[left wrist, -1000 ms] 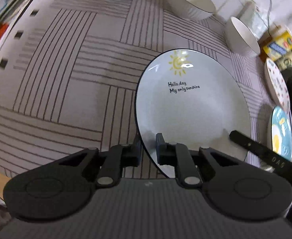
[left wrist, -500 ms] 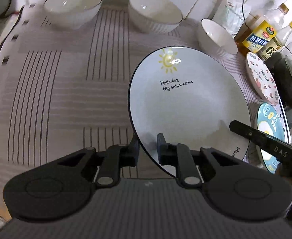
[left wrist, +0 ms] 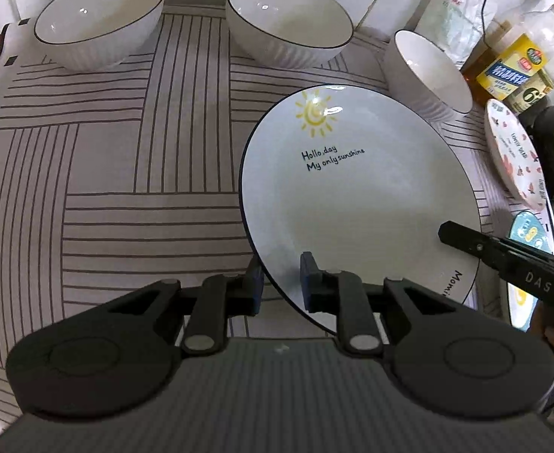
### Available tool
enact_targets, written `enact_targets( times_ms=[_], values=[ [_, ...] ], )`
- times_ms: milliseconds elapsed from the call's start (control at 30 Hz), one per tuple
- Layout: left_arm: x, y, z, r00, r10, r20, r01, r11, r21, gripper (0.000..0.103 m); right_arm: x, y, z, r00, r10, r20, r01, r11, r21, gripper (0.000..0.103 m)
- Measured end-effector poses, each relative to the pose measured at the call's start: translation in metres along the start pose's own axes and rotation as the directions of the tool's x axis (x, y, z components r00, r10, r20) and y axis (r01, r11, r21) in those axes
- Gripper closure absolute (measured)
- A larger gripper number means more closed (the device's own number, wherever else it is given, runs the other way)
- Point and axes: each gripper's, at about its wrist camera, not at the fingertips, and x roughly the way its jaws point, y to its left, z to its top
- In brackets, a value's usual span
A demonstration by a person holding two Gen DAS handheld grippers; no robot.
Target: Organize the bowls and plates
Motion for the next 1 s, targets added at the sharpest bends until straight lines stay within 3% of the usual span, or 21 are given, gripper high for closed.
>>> enact_targets(
  times_ms=[400,667,733,1000],
  values=[
    [-0.001,-0.006,-0.002,0.999,0.026,-0.043,-0.029,0.998,-0.052,0.083,0.004,0.007,-0.003,0.994,-0.111,-0.019,0.110,0.993,-0.050,0.078],
    [-0.041,-0.036,-0.012,0.999,0.055,0.001,-0.055,0.998,0.017,0.069,-0.070,0.009,-0.018,0.989,-0.113,0.096,0.121,0.989,-0.089,0.068],
    [-0.050,-0.050,-0.012,0.998,0.060,0.017,-0.061,0.997,0.049,0.066,-0.093,0.008,-0.020,0.985,-0.129,0.118,0.143,0.983,-0.114,0.058],
    [-0.076,-0.122,-0.023,0.995,0.056,0.080,-0.071,0.977,0.200,0.057,-0.164,-0.028,-0.031,0.960,-0.220,0.173,0.247,0.957,-0.154,0.042]
  ],
)
